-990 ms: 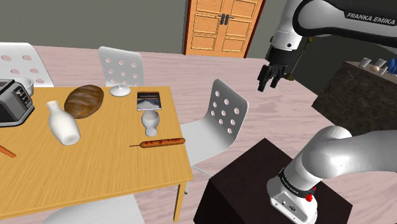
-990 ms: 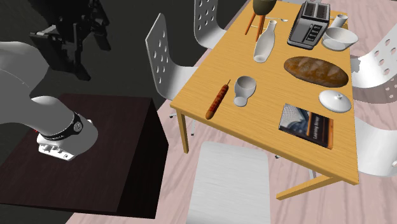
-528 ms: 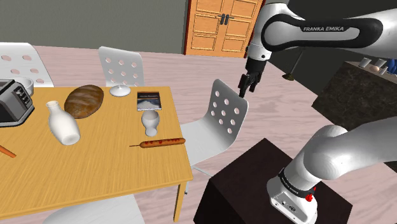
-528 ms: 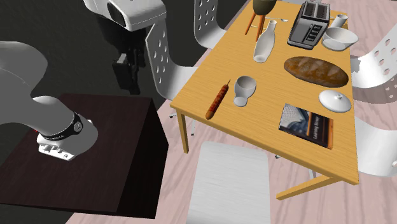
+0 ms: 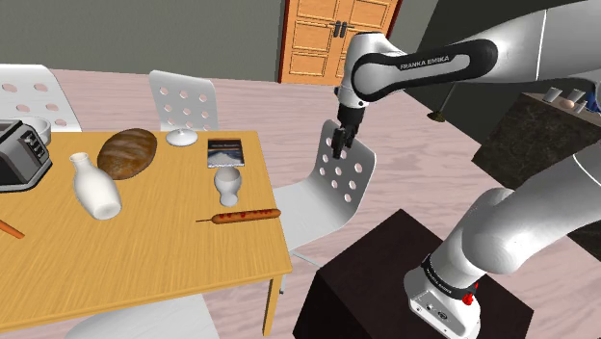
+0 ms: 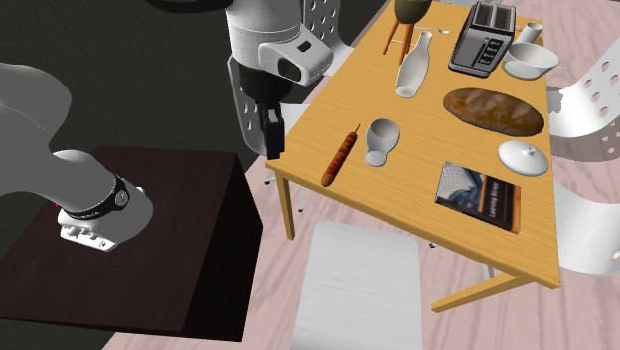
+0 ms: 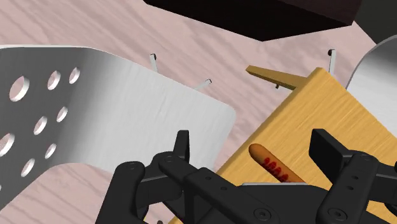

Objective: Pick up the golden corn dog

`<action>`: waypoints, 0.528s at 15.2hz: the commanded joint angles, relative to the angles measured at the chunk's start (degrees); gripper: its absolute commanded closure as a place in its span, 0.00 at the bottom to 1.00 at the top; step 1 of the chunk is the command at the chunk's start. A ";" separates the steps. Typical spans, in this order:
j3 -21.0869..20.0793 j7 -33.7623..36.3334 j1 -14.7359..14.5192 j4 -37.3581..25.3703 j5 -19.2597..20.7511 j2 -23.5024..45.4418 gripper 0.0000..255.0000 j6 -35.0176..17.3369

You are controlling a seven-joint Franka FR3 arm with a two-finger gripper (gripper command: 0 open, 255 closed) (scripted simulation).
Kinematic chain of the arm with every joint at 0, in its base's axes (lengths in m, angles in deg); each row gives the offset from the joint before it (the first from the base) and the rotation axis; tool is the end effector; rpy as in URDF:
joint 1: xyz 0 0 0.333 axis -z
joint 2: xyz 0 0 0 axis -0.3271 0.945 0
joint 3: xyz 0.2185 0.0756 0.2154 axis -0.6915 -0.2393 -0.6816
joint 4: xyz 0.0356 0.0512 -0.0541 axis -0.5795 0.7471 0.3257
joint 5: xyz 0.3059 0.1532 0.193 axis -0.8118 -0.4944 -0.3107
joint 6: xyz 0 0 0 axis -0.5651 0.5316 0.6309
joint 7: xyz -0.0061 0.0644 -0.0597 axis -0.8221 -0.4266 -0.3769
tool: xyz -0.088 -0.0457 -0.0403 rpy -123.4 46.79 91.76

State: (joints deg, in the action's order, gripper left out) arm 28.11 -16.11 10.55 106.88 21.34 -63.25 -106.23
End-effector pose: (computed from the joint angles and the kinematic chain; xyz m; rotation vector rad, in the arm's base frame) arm 0.4428 0.0532 0.4390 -3.0829 -0.4923 0.1607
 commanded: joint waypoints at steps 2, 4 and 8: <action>-0.52 -2.77 -1.10 -1.99 0.14 5.86 0.00 -3.91; -1.08 -4.30 -1.83 -3.64 0.25 9.88 0.00 -6.26; -2.35 -7.10 -3.19 -7.55 0.75 17.88 0.00 -10.34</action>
State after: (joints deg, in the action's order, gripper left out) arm 26.09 -22.47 7.71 100.29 21.92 -47.47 -115.37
